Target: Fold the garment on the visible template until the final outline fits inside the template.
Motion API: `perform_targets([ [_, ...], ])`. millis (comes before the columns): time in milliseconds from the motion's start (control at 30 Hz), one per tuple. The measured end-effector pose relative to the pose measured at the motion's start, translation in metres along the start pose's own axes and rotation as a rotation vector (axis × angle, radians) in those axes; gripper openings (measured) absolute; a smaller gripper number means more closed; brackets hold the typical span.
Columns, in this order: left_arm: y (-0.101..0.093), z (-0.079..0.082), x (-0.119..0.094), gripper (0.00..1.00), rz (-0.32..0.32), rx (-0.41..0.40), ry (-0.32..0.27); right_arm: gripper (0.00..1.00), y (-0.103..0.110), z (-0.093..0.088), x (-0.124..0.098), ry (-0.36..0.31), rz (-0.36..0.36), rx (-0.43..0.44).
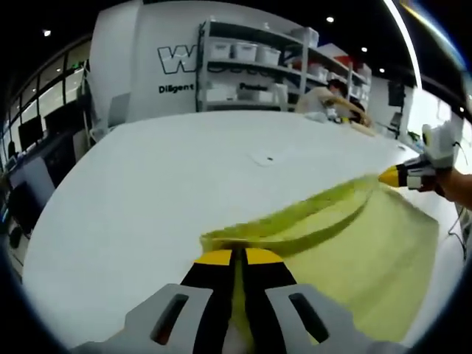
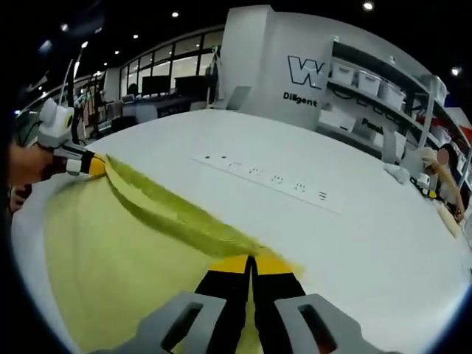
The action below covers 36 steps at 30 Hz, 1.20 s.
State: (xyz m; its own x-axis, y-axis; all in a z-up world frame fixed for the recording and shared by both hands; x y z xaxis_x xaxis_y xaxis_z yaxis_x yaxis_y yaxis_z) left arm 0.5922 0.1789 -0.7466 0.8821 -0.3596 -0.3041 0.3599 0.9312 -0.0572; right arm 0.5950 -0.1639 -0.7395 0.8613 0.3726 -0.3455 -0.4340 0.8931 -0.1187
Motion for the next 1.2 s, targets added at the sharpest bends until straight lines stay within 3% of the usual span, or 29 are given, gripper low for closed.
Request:
perform_targets([
  [367,0.000,-0.002,0.003,0.00,0.007,0.016,0.017,0.00,-0.005,-0.017,0.003,0.051,-0.012,0.017],
  [1067,0.002,0.000,0.004,0.00,0.001,0.020,0.011,0.01,-0.004,-0.012,-0.001,0.033,-0.027,0.041],
  [1200,0.006,0.003,0.004,0.04,0.004,0.013,0.006,0.04,-0.004,-0.008,-0.002,0.022,-0.030,0.048],
])
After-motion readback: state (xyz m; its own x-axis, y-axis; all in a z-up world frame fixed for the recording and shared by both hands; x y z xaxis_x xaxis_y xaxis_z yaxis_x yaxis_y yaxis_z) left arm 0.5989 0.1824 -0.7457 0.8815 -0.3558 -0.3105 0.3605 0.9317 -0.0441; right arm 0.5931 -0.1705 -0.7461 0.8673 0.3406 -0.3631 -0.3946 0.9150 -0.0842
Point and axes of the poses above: the point that each gripper's makers call its tool centre point, and the gripper's own axes: x roughly forward along the fingers, y roughly to its left, z roughly out of its top, the point moved 8 cm from there along -x, roughly backward along the fingers, and after that the axes turned 14 degrees about -y, right-handed, at the moved point
